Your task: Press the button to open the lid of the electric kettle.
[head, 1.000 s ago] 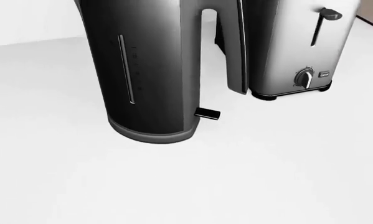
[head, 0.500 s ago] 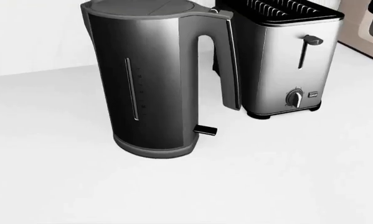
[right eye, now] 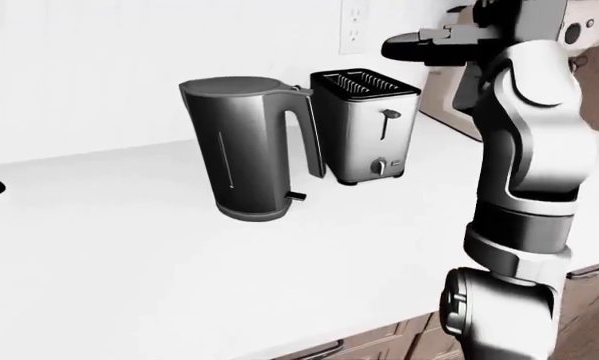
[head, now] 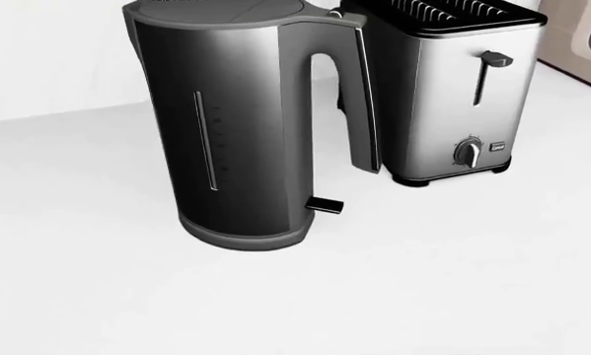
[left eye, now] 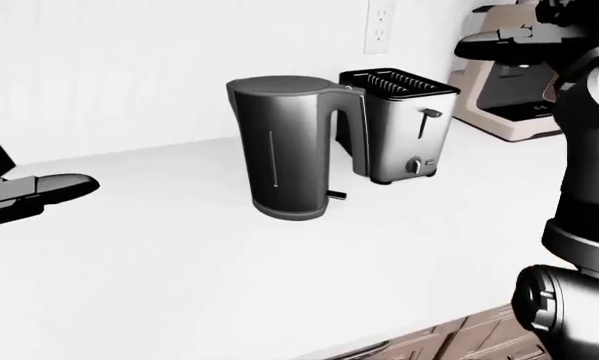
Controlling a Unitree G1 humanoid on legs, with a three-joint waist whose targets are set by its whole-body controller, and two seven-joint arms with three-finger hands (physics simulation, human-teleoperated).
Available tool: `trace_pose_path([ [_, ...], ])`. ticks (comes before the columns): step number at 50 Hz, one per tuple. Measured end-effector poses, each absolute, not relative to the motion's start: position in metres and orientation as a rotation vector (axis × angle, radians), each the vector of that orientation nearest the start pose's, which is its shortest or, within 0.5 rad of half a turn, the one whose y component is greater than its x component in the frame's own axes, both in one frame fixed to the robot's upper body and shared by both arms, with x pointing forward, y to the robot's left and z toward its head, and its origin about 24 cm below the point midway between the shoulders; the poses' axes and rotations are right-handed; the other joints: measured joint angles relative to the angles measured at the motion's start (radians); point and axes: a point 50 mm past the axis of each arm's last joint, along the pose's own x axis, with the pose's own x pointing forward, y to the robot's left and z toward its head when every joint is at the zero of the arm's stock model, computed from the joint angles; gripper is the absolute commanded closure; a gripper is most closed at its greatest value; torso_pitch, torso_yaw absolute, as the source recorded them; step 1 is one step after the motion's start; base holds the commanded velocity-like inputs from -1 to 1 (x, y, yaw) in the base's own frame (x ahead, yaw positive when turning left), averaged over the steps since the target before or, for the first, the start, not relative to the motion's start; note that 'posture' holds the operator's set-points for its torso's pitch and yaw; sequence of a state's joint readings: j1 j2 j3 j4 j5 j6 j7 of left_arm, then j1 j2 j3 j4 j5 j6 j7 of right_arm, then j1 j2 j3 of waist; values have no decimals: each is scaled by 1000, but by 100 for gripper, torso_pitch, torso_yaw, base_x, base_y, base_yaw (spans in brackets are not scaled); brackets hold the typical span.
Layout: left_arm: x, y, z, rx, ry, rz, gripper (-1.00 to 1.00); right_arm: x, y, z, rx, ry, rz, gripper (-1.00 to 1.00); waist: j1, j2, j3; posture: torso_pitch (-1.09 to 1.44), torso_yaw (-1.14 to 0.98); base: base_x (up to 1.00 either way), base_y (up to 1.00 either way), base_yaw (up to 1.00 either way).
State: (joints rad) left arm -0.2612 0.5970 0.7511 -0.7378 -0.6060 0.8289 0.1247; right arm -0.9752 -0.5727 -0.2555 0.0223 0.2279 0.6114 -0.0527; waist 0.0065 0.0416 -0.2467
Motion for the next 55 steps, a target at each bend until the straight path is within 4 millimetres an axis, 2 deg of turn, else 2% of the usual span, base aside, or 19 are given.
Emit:
trace_pose_path([
  [10,194,289,270,102,-411,346,-100,351,-220,332,-138,-388,-202,-100,3,11,4,-40,0,0,0,0],
  [28,197,288,269,104,-389,339,-100,378,-200,332,-134,-318,-105,-100,1,17,5,-40,0,0,0,0],
  [43,197,286,271,108,-405,329,-100,384,-179,346,-144,-320,-10,-100,-2,20,6,-40,0,0,0,0],
  [55,195,287,273,105,-409,331,-100,395,-161,342,-112,-238,90,-100,-3,25,8,-40,0,0,0,0],
])
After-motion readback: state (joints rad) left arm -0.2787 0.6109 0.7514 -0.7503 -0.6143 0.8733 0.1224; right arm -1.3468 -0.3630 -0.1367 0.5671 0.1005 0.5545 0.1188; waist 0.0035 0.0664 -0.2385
